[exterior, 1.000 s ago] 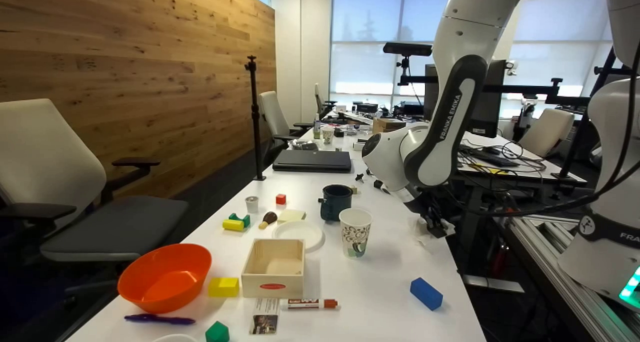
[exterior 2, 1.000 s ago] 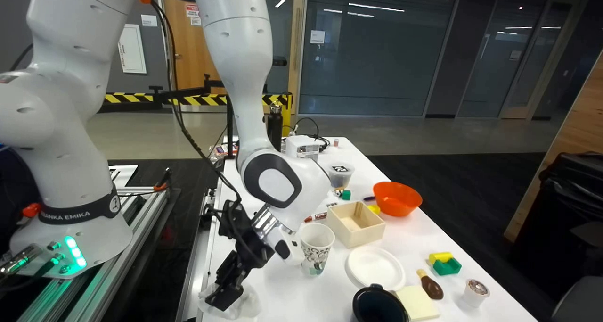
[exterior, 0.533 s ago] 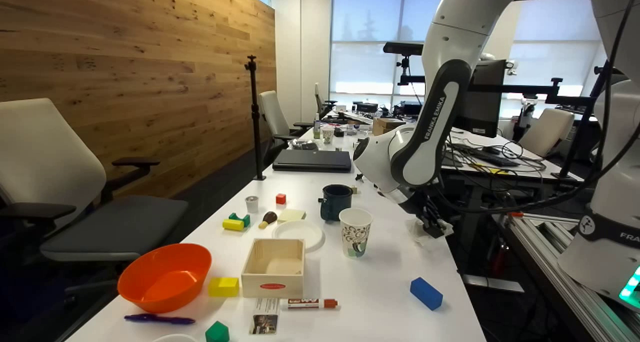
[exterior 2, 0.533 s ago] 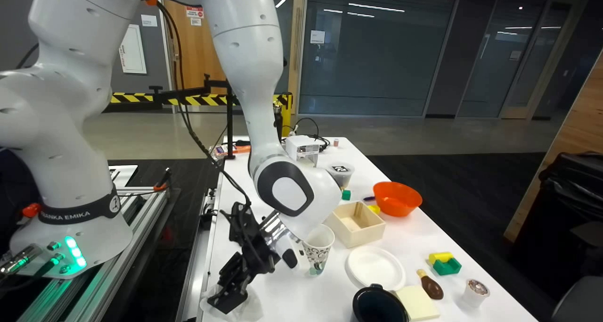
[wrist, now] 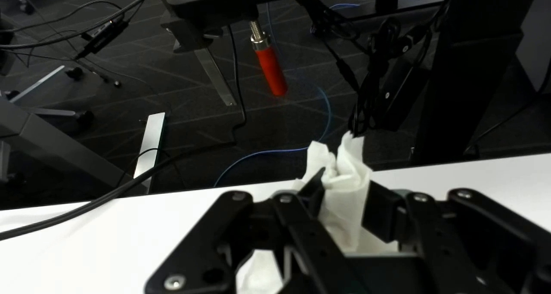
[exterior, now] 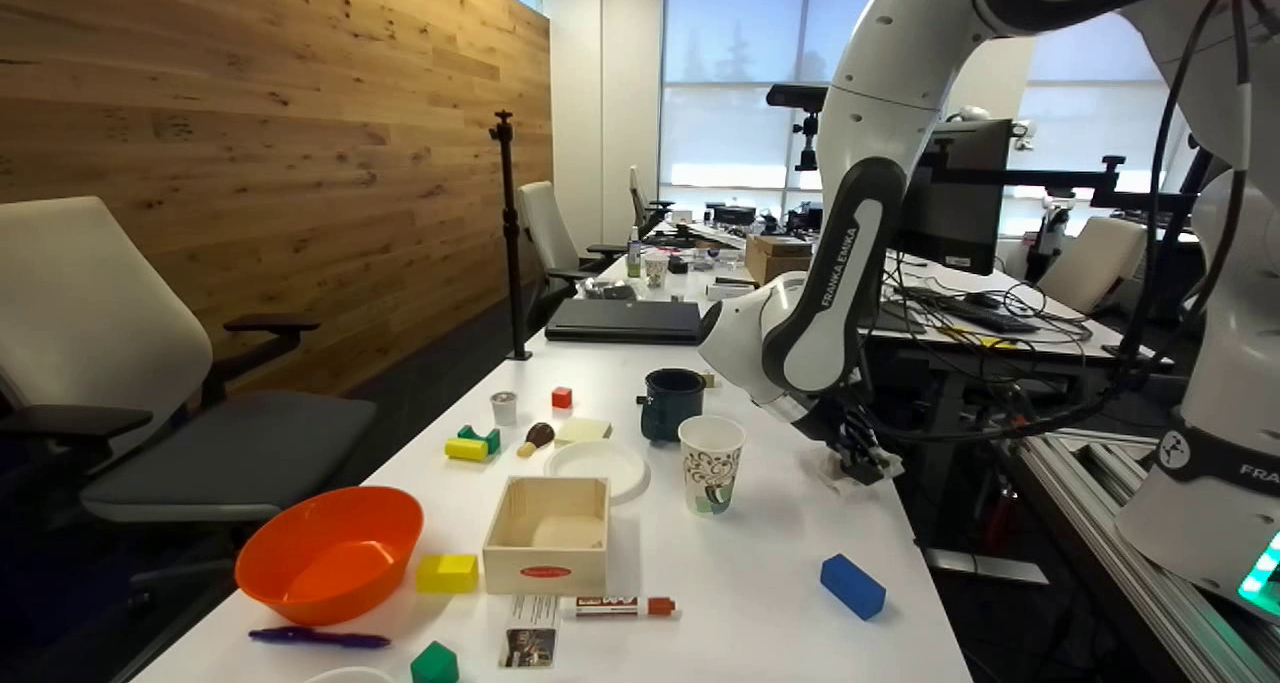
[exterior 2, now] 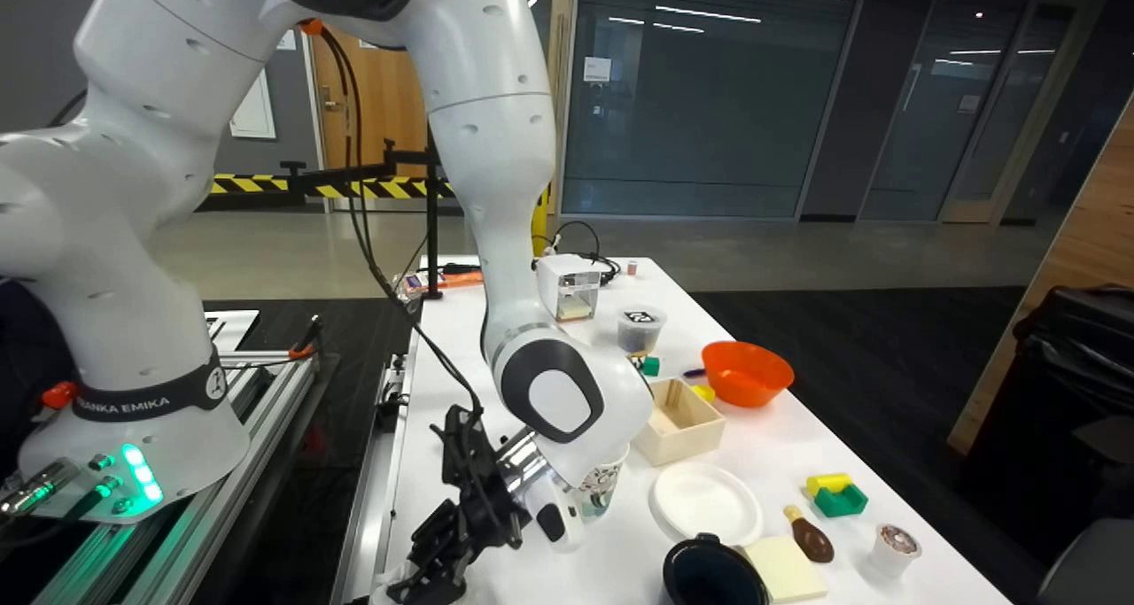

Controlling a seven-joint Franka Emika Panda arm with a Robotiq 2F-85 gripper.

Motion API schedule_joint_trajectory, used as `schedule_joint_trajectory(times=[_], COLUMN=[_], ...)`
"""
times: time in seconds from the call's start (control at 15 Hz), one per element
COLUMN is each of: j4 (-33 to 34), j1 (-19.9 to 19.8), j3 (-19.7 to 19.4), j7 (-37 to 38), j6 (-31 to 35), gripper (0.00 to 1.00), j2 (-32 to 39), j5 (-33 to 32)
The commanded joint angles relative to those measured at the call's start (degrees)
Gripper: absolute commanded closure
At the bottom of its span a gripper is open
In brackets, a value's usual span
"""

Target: Move the napkin backwards.

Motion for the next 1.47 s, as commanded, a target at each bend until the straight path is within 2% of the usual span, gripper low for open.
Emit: schedule_joint_trajectory(times=[0.0,0.53,0.6,0.73,1.27,1.4], j4=[3.4,4.7,4.5,4.2,0.9,-0.2], j1=[-1.2,-1.6,-1.6,-1.6,-1.2,-1.6], j3=[0.9,1.1,1.1,1.1,1.6,2.1], j7=[0.8,0.3,0.3,0.4,0.9,0.8], j6=[-2.3,-1.7,-1.6,-1.4,-1.2,0.4], gripper=[0.97,0.97,0.64,0.57,0.0,0.0], j2=[3.2,4.7,4.4,3.7,-2.5,-4.5], j5=[0.4,0.6,0.6,0.7,1.1,1.5])
